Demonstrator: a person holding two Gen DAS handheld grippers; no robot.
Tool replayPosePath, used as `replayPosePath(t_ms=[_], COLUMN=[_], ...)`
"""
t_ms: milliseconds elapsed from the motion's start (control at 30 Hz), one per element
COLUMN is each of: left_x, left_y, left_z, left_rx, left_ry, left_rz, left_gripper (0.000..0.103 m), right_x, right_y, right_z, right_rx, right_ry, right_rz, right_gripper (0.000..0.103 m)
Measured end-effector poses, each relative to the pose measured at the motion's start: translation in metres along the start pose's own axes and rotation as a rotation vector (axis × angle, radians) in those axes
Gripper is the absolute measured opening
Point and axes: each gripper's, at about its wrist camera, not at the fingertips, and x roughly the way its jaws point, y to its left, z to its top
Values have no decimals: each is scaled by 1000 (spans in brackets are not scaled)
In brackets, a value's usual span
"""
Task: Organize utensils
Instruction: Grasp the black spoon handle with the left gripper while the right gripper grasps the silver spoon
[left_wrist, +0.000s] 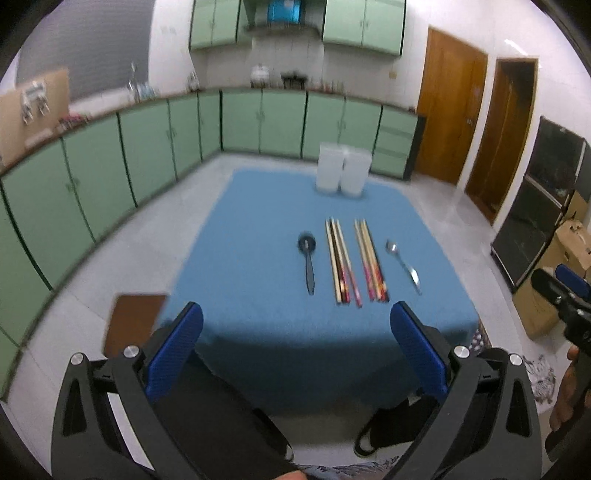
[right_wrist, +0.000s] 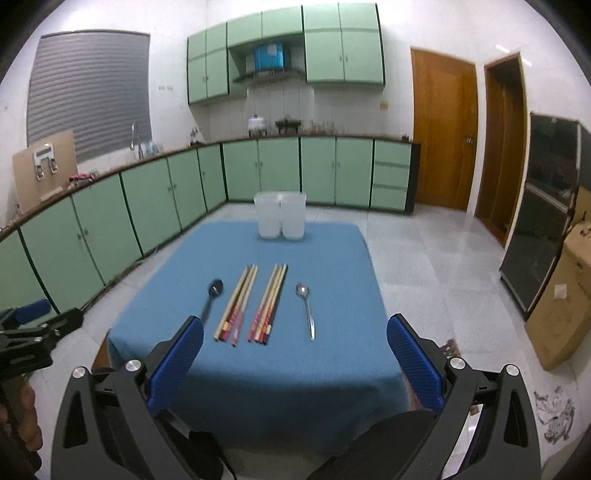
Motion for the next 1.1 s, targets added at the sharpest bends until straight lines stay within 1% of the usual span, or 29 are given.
replayPosePath(t_ms=[33, 100, 133, 200, 267, 333, 367, 400, 433, 500, 600, 700, 733, 900, 967, 1100], left_x=[15, 54, 77, 110, 138, 170, 180, 192, 202, 218, 234, 240, 242, 249, 246, 243], left_y=[1, 3, 3, 3, 4, 6, 7, 7, 7, 8, 7, 0, 0, -2, -2, -3], left_z=[-1, -2, -3, -5, -4, -6, -6, -7, -8, -8, -9, -9, -8, -5, -7, -10], left_rx=[-2, 3, 10, 19, 17, 12, 13, 17, 22, 28, 27, 63, 60, 56, 61, 66], left_ry=[16, 61, 84, 110, 134, 174, 185, 199, 214, 235, 256, 231, 222, 214, 197, 162], left_rz=[-4, 7, 17, 35, 37, 41, 42, 50, 60, 66, 62, 86, 91, 110, 109, 100], left_gripper=[98, 98, 98, 98, 98, 98, 98, 98, 98, 98, 98, 98, 99, 99, 99, 98], right_x=[10, 44, 55, 84, 115, 139, 152, 164, 170, 184, 200, 215, 216, 228, 229, 229], right_y=[-3, -10, -13, -18, -23, -27, -29, -30, -30, -32, -32, -32, -32, -35, -37, -43], right_z=[-2, -8, -12, -18, -27, -35, -39, -44, -47, -52, -59, -61, -62, -64, -64, -64], right_rx=[1, 7, 9, 10, 13, 18, 22, 20, 18, 17, 11, -8, -10, -17, -15, 2], right_ry=[8, 38, 50, 78, 111, 152, 173, 190, 200, 216, 232, 247, 251, 256, 248, 226], right_rz=[5, 20, 22, 17, 18, 25, 34, 34, 33, 35, 37, 40, 42, 50, 48, 47], right_gripper=[97, 97, 97, 97, 97, 88, 86, 81, 78, 75, 69, 65, 64, 62, 57, 41])
